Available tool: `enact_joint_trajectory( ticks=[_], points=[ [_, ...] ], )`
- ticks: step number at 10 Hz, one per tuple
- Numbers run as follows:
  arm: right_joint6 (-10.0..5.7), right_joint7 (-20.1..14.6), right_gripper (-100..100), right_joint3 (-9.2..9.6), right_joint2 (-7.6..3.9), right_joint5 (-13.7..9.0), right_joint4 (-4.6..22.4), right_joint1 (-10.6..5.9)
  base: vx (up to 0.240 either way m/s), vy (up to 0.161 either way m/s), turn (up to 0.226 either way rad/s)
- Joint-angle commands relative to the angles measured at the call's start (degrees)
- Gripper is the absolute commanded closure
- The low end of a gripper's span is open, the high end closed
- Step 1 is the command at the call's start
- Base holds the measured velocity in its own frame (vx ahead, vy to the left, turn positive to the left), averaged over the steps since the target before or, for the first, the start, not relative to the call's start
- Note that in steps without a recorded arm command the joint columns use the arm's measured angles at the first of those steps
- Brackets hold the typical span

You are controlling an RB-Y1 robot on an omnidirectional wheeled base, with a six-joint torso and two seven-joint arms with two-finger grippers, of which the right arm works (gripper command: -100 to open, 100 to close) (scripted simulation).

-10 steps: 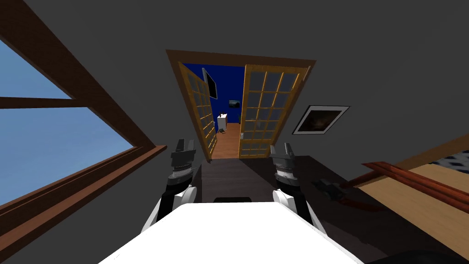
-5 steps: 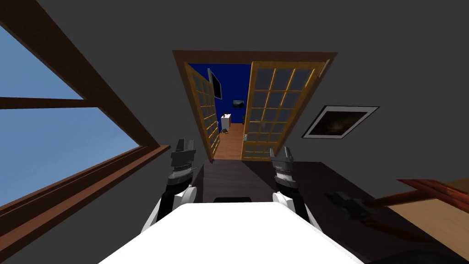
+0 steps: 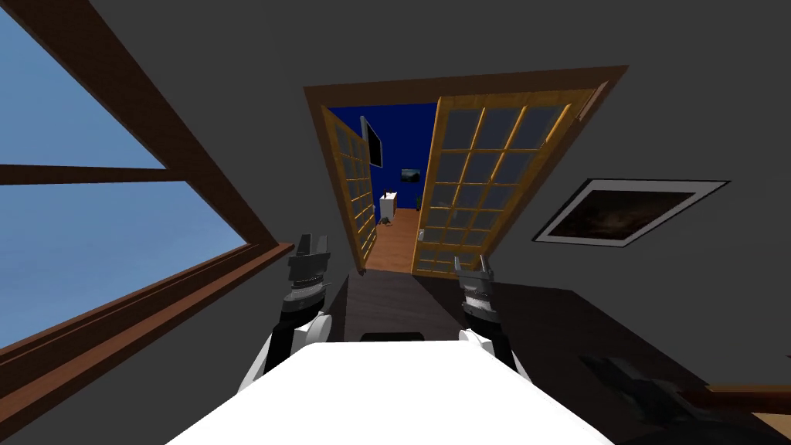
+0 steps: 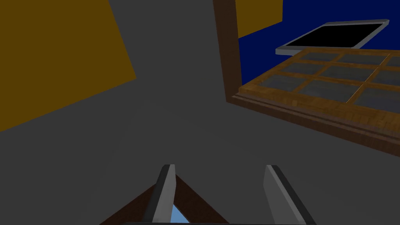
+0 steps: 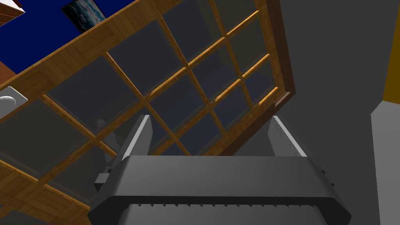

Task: Push the door open

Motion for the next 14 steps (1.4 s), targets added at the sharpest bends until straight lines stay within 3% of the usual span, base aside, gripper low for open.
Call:
enact_joint_trajectory(
  ticks=[1, 14],
  points=[
    [-1.11, -2.1, -100, 0.17, -0.03, -1.0, 2.0, 0.33, 0.107, -0.003, 0.176],
    [-9.51, -19.3, -100, 0.59, -0.02, -10.3, 18.8, 2.04, 0.094, -0.032, 0.174]
  ],
)
